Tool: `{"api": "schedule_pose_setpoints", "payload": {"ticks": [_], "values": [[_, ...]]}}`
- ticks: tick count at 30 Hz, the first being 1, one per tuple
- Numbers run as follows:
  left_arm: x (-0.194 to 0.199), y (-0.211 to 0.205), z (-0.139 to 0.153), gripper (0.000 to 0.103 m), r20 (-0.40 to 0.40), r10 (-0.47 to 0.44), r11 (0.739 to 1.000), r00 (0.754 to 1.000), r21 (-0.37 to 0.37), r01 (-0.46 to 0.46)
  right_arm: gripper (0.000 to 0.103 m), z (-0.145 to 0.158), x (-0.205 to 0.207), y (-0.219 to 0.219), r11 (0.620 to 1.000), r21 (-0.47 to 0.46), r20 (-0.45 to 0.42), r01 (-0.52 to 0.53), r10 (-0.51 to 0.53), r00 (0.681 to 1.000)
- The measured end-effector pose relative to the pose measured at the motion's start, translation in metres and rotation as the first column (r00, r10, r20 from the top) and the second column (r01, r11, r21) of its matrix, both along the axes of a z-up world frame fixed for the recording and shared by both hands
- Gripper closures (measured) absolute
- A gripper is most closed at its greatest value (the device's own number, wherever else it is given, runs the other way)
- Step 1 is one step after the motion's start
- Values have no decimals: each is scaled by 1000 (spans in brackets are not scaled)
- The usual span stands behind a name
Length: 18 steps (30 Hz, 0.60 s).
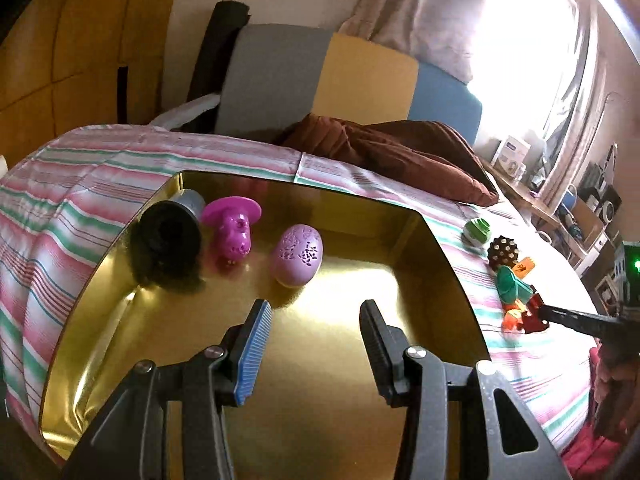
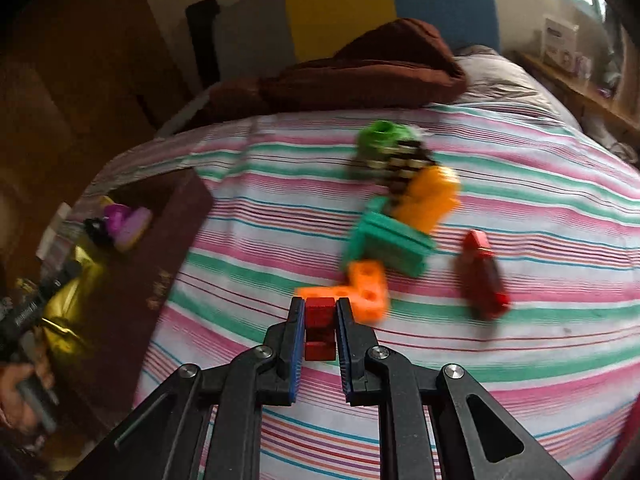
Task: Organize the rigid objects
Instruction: 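Carry the red block into the gold tray with the right gripper and release it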
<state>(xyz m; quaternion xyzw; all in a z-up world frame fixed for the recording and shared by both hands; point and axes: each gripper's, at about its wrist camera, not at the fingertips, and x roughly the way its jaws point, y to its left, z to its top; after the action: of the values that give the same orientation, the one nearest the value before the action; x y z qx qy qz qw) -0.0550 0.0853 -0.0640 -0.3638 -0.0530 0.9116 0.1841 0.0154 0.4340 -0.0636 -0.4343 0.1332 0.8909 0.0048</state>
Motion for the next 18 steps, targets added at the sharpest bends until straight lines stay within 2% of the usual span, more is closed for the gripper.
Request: {"api": "schedule_pose_setpoints", "payload": {"ticks": [8,14,18], "values": [[15,-2,9,57,-61,-8,1000,998,1,8,88,21,-25,-61,991,-62,-56,-120,116,992],[21,-5,11,57,-73,3,1000,997,4,-3,88,45,-51,-100,977,-97,-114,-190,178,977],[25,-3,9,57,-66,-6,1000,998,-6,6,88,44,-82,-134,967,-94,-96,-238,229,969]]}}
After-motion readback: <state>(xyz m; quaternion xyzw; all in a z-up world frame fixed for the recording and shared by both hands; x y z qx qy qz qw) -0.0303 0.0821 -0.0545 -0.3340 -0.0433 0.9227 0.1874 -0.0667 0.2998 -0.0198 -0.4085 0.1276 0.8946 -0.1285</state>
